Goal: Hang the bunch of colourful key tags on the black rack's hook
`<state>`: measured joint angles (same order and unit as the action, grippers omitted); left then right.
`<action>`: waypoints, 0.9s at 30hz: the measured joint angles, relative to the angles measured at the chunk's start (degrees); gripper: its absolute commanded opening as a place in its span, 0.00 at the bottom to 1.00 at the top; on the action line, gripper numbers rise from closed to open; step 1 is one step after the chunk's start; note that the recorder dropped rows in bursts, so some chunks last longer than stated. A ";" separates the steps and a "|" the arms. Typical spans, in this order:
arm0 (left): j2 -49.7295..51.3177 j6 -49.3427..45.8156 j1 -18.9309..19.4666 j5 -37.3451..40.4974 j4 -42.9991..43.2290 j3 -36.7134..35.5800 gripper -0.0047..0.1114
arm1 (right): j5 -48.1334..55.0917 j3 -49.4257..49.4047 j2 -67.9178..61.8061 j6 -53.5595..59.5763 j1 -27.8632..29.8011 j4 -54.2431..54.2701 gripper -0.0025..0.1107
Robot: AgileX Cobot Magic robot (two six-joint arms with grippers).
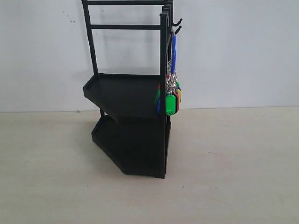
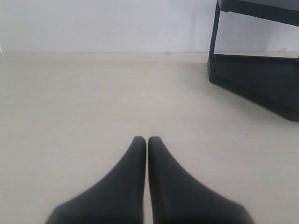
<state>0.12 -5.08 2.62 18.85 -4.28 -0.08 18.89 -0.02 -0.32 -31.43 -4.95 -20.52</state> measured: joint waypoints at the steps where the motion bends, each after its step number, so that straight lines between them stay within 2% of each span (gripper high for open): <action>1: 0.00 0.00 0.00 0.00 0.00 0.00 0.08 | 0.00 0.00 0.00 7.09 0.11 4.71 0.02; 3: 0.00 0.00 0.00 0.00 0.00 0.00 0.08 | 0.00 0.00 0.00 21.18 0.20 14.31 0.02; 5: 0.00 0.00 0.00 0.00 0.00 0.00 0.08 | 0.00 0.00 0.00 29.86 0.20 20.52 0.02; 27: 0.00 0.00 0.00 0.00 0.00 0.00 0.08 | 0.31 0.00 0.02 30.99 0.78 22.82 0.02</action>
<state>0.12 -5.08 2.62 18.85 -4.28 -0.08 19.21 -0.02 -0.30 -0.44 -4.17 2.30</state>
